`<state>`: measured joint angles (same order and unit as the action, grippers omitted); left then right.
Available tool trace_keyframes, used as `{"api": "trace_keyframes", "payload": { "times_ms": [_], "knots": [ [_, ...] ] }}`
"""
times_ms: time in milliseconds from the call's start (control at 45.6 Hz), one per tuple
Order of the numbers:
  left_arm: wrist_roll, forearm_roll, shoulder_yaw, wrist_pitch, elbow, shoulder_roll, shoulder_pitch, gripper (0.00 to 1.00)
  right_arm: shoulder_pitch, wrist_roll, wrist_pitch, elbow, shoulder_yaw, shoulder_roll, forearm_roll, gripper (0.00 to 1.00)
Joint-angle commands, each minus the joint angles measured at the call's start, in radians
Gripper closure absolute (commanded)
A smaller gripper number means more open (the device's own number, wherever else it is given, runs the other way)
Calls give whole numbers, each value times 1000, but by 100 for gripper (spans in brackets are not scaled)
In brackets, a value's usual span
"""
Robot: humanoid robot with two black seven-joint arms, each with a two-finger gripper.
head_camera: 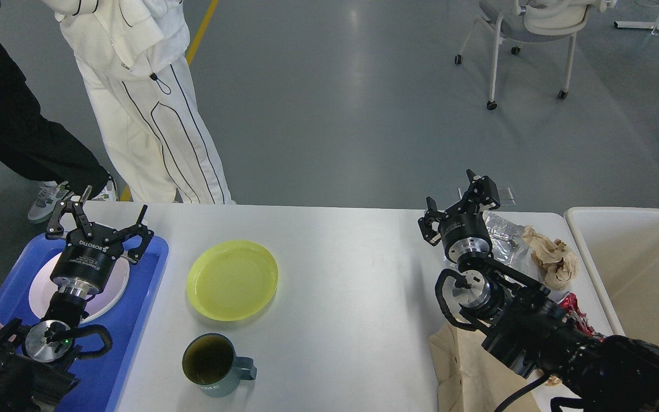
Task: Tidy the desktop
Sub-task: 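Lift the left gripper up and away from the blue tray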
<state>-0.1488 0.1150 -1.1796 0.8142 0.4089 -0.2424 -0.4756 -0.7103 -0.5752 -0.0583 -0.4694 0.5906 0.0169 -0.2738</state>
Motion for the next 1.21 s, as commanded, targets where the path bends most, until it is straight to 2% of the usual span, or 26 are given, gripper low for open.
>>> {"api": "trace_keyframes", "payload": {
  "times_ms": [0,702,855,899,1053,1184],
  "knots": [
    [3,0,0,0,1,0,0,2,0,0,0,0,0,0,1,0],
    [0,0,0,0,1,5,0,2,0,0,0,0,0,0,1,0],
    [2,0,12,-27,1,9,-9,2,0,0,0,0,0,0,1,0],
    [2,0,28,-50,1,6,-18,2,0,0,0,0,0,0,1,0],
    [2,-8,121,-223,-1,-32,-129,2,0,0,0,0,0,0,1,0],
    [3,-12,306,-398,-1,-101,-271,2,0,0,0,0,0,0,1,0]
  ]
}}
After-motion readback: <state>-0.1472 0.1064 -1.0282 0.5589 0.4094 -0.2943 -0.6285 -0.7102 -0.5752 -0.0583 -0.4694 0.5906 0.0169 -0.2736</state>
